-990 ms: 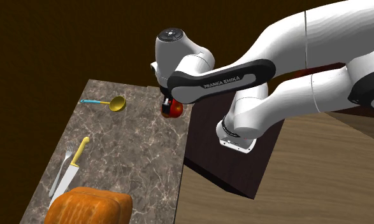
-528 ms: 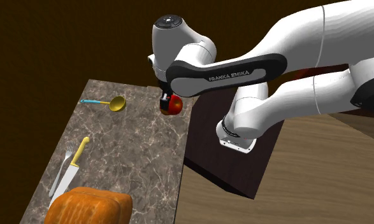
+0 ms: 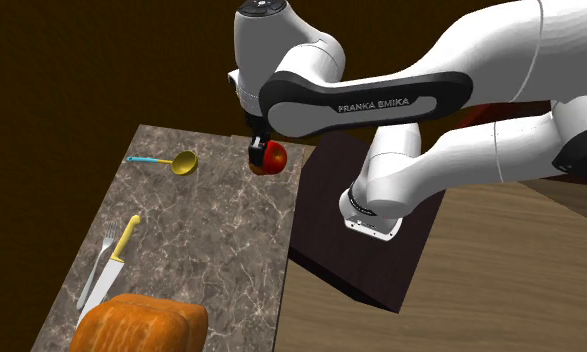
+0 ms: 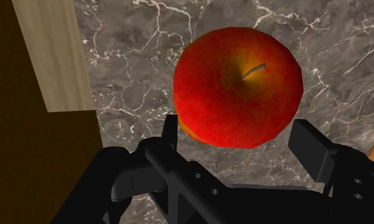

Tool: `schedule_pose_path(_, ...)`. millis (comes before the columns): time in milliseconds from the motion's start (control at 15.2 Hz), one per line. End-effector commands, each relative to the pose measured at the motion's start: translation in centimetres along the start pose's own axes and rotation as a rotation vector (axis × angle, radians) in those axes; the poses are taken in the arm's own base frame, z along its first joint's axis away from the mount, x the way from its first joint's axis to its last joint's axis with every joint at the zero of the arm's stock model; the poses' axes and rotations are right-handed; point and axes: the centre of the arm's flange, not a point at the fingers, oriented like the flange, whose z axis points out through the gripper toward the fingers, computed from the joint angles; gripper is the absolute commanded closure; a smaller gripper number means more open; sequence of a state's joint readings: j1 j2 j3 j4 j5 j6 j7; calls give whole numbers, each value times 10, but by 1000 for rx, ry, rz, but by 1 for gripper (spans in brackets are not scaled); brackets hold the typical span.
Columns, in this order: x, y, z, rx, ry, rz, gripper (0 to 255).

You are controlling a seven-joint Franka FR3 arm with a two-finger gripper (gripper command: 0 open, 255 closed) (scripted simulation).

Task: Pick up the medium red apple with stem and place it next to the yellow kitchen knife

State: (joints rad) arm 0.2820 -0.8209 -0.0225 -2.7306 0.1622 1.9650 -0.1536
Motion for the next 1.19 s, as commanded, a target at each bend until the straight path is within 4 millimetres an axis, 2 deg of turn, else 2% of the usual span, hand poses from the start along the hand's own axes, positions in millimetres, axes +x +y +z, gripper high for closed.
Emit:
schedule_pose_path(0,0,-1,-10,0,-1,0,255)
schedule_pose_path(858,5,-12,-74,0,-1,0,255)
schedule_pose_path(1122,54,-32,-68,0,-1,0,255)
